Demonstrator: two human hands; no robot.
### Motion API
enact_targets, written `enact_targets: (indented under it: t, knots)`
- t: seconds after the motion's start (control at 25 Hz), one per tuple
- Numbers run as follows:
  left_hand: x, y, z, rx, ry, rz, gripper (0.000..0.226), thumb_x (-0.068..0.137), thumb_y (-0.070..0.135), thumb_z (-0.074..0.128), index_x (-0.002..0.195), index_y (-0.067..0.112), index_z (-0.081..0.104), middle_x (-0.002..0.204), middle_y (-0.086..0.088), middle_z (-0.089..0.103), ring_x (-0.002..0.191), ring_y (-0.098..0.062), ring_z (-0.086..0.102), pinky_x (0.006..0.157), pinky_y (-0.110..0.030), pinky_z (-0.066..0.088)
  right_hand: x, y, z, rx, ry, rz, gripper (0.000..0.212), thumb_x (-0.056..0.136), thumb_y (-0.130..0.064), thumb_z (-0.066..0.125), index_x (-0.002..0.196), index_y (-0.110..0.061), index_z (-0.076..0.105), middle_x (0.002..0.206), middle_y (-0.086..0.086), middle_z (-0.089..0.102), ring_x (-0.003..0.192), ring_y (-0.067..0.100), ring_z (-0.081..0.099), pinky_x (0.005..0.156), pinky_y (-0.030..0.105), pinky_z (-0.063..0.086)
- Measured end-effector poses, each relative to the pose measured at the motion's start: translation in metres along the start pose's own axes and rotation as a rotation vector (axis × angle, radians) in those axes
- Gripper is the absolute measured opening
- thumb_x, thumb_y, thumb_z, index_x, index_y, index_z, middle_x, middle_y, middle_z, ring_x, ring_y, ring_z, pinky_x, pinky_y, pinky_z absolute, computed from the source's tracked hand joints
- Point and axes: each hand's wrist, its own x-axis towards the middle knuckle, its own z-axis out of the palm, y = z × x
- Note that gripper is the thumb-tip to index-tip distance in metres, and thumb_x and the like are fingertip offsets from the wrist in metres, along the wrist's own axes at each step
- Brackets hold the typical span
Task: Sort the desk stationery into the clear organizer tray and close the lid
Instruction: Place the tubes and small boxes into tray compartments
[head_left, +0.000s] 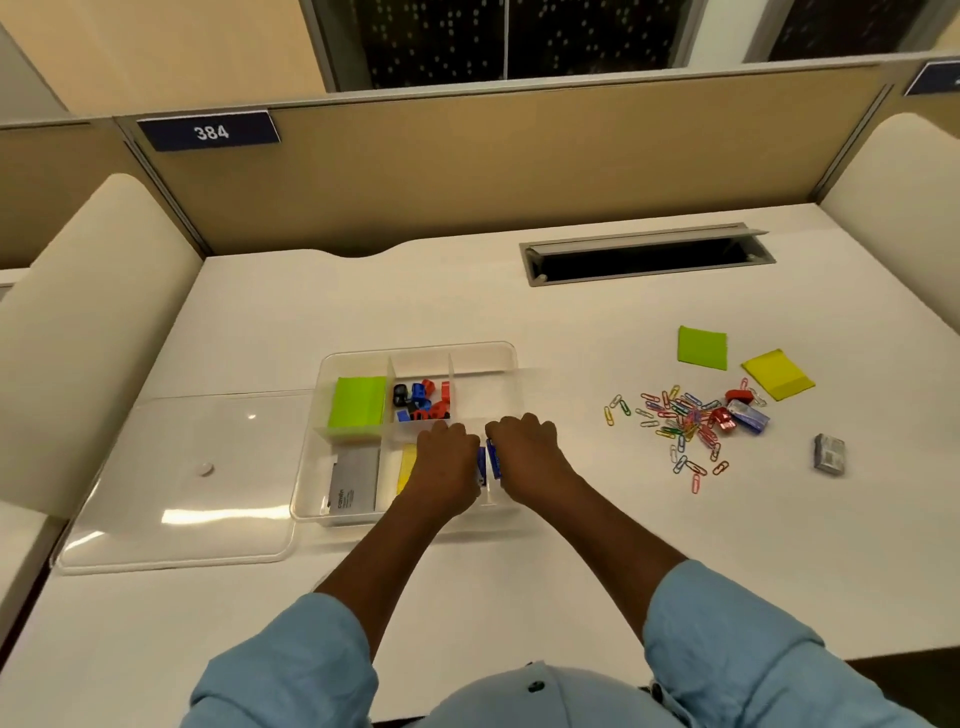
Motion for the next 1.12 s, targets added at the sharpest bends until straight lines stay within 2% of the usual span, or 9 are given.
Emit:
enact_targets:
  t: [0.08, 0.16, 0.28, 0.4, 0.48, 0.64, 0.84, 1.12]
  knots:
    - [0.002, -0.003, 0.011, 0.002, 0.003, 0.014, 0.049, 0.075, 0.032, 0.073, 0.118, 0.017, 0.055, 0.119, -0.007, 0.053, 0.115, -0.026, 0.044, 0.095, -0.037, 0.037, 0.0, -0.005, 0.003, -0.08, -0.013, 0.007, 0.042, 0.077, -0.017, 0.071, 0.114, -0.014, 0.051, 0.111, 0.009, 0.057, 0.109, 0.028, 0.05, 0.089, 0.036, 0.036]
    - [0.003, -0.007, 0.018, -0.024, 0.025, 0.03, 0.054, 0.075, 0.033, 0.073, 0.121, 0.016, 0.051, 0.124, -0.008, 0.05, 0.119, -0.026, 0.042, 0.098, -0.037, 0.036, 0.0, -0.011, 0.003, -0.126, -0.026, 0.024, 0.05, 0.077, -0.021, 0.072, 0.121, -0.014, 0.049, 0.118, 0.009, 0.056, 0.114, 0.029, 0.048, 0.093, 0.038, 0.037]
    - [0.006, -0.01, 0.019, -0.088, 0.095, 0.043, 0.054, 0.077, 0.029, 0.073, 0.124, 0.017, 0.049, 0.129, -0.006, 0.047, 0.122, -0.025, 0.039, 0.099, -0.036, 0.034, -0.001, -0.015, 0.0, -0.076, 0.01, 0.067, 0.058, 0.077, -0.021, 0.073, 0.128, -0.013, 0.045, 0.126, 0.009, 0.053, 0.119, 0.029, 0.046, 0.096, 0.039, 0.036]
    - [0.01, -0.009, 0.013, -0.112, 0.19, 0.067, 0.041, 0.081, 0.022, 0.068, 0.119, 0.014, 0.055, 0.123, -0.006, 0.053, 0.117, -0.025, 0.043, 0.094, -0.034, 0.035, -0.011, -0.014, -0.003, 0.013, 0.125, 0.113, 0.051, 0.08, -0.016, 0.069, 0.126, -0.014, 0.048, 0.125, 0.008, 0.054, 0.117, 0.028, 0.046, 0.093, 0.038, 0.035]
    - [0.012, -0.002, 0.005, -0.151, 0.24, 0.087, 0.031, 0.087, 0.025, 0.063, 0.116, 0.014, 0.06, 0.119, -0.007, 0.058, 0.112, -0.025, 0.048, 0.09, -0.033, 0.037, -0.018, -0.009, -0.004, 0.065, 0.193, 0.146, 0.044, 0.084, -0.018, 0.066, 0.125, -0.015, 0.05, 0.124, 0.007, 0.055, 0.117, 0.027, 0.047, 0.092, 0.037, 0.035]
    - [0.015, 0.015, -0.007, -0.256, 0.31, 0.111, 0.024, 0.091, 0.021, 0.056, 0.112, 0.013, 0.064, 0.116, -0.007, 0.063, 0.108, -0.024, 0.054, 0.09, -0.032, 0.039, -0.029, 0.006, -0.008, 0.12, 0.307, 0.239, 0.032, 0.091, -0.021, 0.056, 0.122, -0.016, 0.051, 0.122, 0.004, 0.056, 0.114, 0.027, 0.049, 0.091, 0.038, 0.035]
    - [0.023, 0.045, -0.016, -0.363, 0.337, 0.134, 0.025, 0.091, 0.014, 0.054, 0.113, 0.018, 0.064, 0.119, -0.004, 0.063, 0.11, -0.024, 0.052, 0.092, -0.033, 0.037, -0.037, 0.042, -0.009, 0.145, 0.331, 0.33, 0.033, 0.091, -0.022, 0.055, 0.122, -0.014, 0.051, 0.121, 0.005, 0.056, 0.113, 0.028, 0.05, 0.091, 0.04, 0.037]
    - [0.044, 0.114, -0.026, -0.409, 0.318, 0.201, 0.021, 0.089, 0.013, 0.05, 0.099, 0.014, 0.068, 0.105, -0.006, 0.067, 0.101, -0.028, 0.056, 0.085, -0.036, 0.039, -0.046, 0.108, -0.007, 0.204, 0.364, 0.388, 0.033, 0.09, -0.022, 0.056, 0.122, -0.015, 0.052, 0.122, 0.005, 0.057, 0.114, 0.027, 0.051, 0.092, 0.04, 0.042]
